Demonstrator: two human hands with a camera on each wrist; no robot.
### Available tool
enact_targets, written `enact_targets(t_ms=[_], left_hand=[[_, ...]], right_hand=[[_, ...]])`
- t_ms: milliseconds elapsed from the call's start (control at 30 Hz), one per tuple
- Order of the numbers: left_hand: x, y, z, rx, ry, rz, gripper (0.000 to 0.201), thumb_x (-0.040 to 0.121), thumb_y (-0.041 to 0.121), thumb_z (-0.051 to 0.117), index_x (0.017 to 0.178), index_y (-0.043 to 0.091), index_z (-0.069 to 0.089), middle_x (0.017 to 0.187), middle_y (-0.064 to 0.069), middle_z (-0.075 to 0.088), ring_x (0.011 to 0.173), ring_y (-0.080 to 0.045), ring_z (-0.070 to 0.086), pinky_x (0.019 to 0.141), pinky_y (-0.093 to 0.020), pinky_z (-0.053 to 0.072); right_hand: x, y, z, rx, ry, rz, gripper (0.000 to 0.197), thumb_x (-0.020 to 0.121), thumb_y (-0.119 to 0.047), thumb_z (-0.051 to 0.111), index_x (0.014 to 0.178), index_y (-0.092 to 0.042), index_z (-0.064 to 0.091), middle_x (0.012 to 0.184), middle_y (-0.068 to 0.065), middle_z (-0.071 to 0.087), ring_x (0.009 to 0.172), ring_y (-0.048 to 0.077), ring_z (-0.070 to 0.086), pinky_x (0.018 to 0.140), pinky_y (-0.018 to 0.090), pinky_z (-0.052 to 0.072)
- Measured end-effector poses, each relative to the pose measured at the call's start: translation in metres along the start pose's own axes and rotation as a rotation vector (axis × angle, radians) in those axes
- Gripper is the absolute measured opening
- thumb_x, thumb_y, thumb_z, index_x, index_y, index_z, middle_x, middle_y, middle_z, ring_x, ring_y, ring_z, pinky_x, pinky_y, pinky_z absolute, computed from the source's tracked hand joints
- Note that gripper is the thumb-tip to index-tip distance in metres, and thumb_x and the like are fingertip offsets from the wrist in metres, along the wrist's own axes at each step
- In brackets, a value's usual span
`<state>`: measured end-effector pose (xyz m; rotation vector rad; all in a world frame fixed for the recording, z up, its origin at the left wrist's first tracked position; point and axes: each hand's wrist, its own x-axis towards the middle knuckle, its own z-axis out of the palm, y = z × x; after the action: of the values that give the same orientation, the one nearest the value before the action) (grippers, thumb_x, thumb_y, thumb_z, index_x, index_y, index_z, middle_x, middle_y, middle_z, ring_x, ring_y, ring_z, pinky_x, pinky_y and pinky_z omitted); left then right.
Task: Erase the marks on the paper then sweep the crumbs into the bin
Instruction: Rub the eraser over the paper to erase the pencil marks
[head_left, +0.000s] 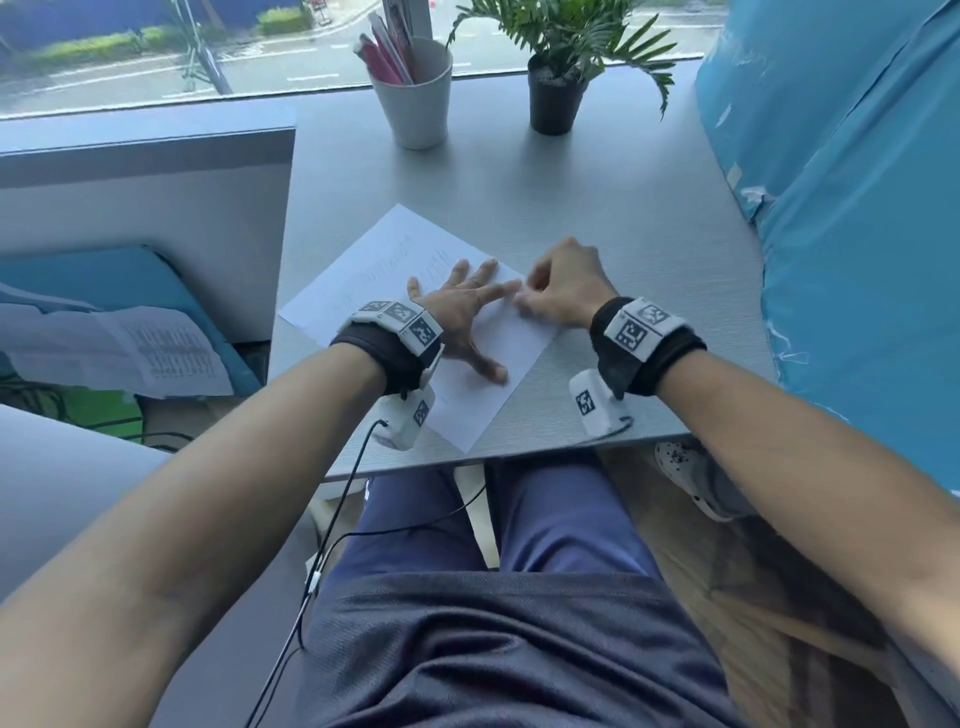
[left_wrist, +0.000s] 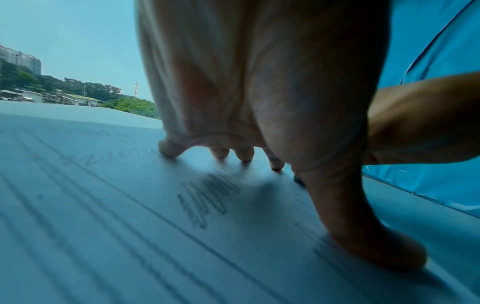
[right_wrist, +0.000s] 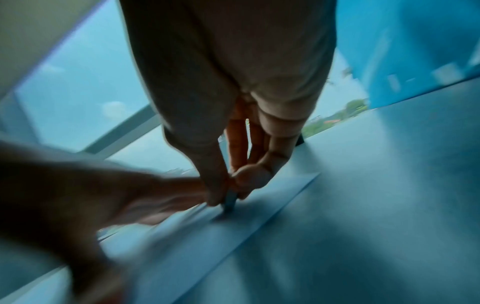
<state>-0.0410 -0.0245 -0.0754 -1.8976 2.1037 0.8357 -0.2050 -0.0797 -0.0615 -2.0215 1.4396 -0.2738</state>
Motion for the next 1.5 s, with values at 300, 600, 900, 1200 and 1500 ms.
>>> enact_targets(t_ms=[300, 600, 900, 1200, 1500], left_hand=[[0.001, 0.002, 0.000, 0.003, -0.012, -0.015, 0.131, 0.053, 0.070, 0.083, 0.153, 0.049, 0.002, 0.163, 0.013, -0.019, 0.150, -0.020, -0.020, 0.103, -0.081, -0.002], [0.002, 0.003, 0.000, 0.000, -0.009, -0.015, 0.131, 0.053, 0.070, 0.082, 0.153, 0.049, 0.001, 0.163, 0.012, -0.020, 0.150, -0.021, -0.021, 0.103, -0.081, -0.002], [0.003, 0.003, 0.001, 0.002, -0.002, -0.019, 0.130, 0.053, 0.070, 0.083, 0.153, 0.049, 0.002, 0.163, 0.013, -0.019, 0.150, -0.021, -0.020, 0.104, -0.080, -0.002], [0.003, 0.003, 0.002, -0.003, -0.002, -0.028, 0.132, 0.052, 0.070, 0.083, 0.153, 0.048, 0.000, 0.163, 0.013, -0.020, 0.150, -0.022, -0.021, 0.104, -0.080, -0.001], [0.004, 0.002, 0.003, -0.019, 0.003, -0.022, 0.133, 0.052, 0.071, 0.083, 0.154, 0.048, 0.000, 0.162, 0.013, -0.021, 0.149, -0.022, -0.021, 0.103, -0.080, -0.003]], right_hand=[[-0.009, -0.005, 0.004, -0.085, -0.145, -0.120, 0.012, 0.075, -0.023, 0.078, 0.077, -0.012, 0.076, 0.076, 0.001, 0.071, 0.071, 0.013, 0.065, 0.063, 0.019, 0.049], [-0.009, -0.001, -0.002, -0.084, -0.109, -0.100, 0.020, 0.073, -0.025, 0.081, 0.084, -0.009, 0.077, 0.080, 0.001, 0.072, 0.074, 0.012, 0.065, 0.062, 0.015, 0.049], [-0.006, 0.005, -0.004, -0.011, 0.028, 0.001, 0.015, 0.068, -0.025, 0.083, 0.074, -0.013, 0.075, 0.072, -0.001, 0.069, 0.067, 0.008, 0.061, 0.060, 0.014, 0.042], [-0.005, 0.007, -0.005, 0.004, 0.033, 0.006, 0.018, 0.065, -0.025, 0.085, 0.076, -0.014, 0.076, 0.074, -0.002, 0.070, 0.071, 0.008, 0.063, 0.068, 0.020, 0.051], [-0.011, 0.001, -0.001, -0.080, -0.051, -0.076, 0.016, 0.067, -0.024, 0.083, 0.077, -0.013, 0.077, 0.068, -0.005, 0.066, 0.067, 0.008, 0.063, 0.065, 0.019, 0.052]])
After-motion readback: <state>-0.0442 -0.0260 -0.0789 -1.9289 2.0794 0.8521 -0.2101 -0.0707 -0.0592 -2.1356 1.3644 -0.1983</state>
